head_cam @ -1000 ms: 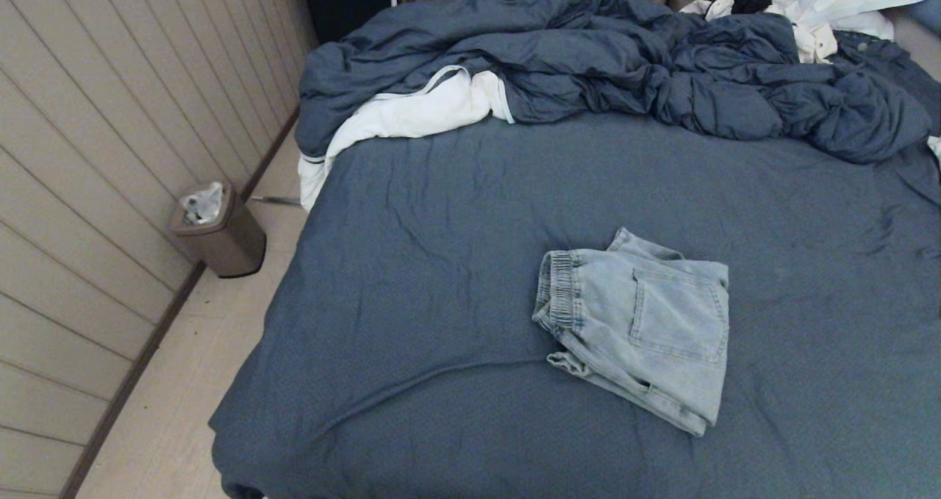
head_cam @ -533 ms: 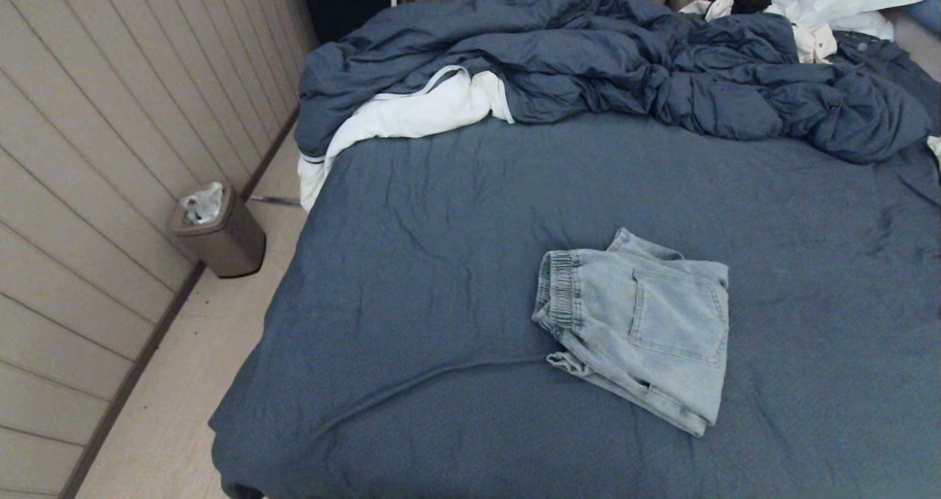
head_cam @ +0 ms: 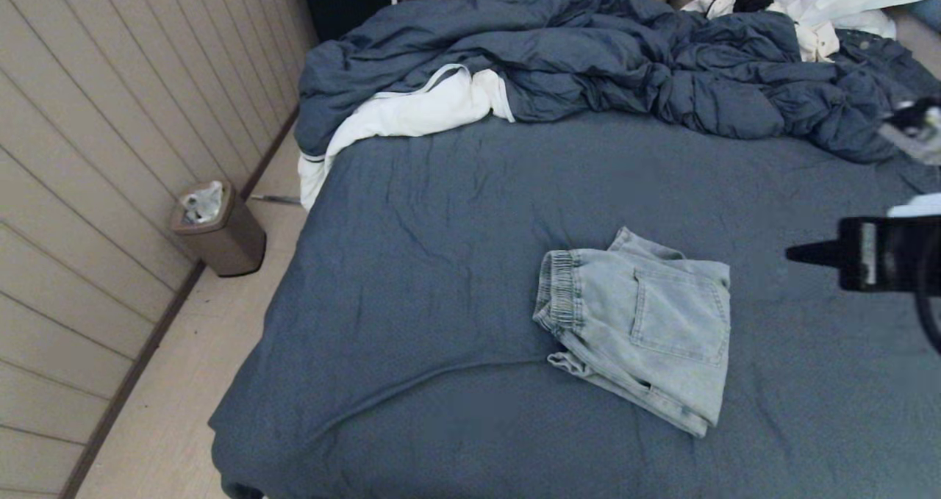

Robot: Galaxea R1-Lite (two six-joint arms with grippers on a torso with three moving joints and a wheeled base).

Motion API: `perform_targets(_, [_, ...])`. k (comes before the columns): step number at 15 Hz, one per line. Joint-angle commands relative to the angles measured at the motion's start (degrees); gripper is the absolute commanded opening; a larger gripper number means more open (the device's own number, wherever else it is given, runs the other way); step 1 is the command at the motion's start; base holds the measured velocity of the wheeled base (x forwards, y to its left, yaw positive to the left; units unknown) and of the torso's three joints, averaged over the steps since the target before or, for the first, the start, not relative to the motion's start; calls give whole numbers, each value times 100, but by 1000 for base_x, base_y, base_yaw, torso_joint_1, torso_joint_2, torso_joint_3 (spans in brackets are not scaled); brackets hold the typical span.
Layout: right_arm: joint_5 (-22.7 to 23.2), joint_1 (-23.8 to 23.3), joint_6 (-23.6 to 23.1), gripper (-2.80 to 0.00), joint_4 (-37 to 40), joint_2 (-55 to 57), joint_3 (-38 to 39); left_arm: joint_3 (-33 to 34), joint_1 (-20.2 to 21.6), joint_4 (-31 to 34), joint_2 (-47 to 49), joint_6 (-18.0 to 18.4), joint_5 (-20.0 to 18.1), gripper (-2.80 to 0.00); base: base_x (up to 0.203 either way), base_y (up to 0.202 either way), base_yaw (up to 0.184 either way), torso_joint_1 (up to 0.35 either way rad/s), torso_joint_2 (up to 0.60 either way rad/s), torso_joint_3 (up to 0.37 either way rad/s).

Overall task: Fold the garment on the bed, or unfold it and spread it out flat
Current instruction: Unford the blue shorts

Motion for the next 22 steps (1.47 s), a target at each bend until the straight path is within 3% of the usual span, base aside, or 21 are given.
perform_targets(1, [-268,375,72,-280,954,2028,-1153,1,2,3,2,-7,5,-280,0,0,0,0,0,0])
perform_targets(4, [-1067,1321,148,-280,1430,3138,-1981,1,2,3,2,-7,5,-280,0,0,0,0,0,0])
perform_targets(7, [-1395,1985,280,-280,1549,3746,-2401,1,2,3,2,-7,5,-280,0,0,0,0,0,0])
perform_targets(8, [-1566,2059,319,0,1544,3892,-2478,1,2,3,2,-7,5,-280,0,0,0,0,0,0])
perform_targets(15, [-1801,2100,336,0,1507,4682,-3200,1,2,0,2,-7,5,-280,0,0,0,0,0,0])
perform_targets(19, [-2436,2126,480,0,1450,5234,-3891,1,2,-6,2,-7,5,-280,0,0,0,0,0,0])
perform_targets(22, [-2953,2228,502,0,693,5470,-3921,1,2,-6,2,-7,5,-280,0,0,0,0,0,0])
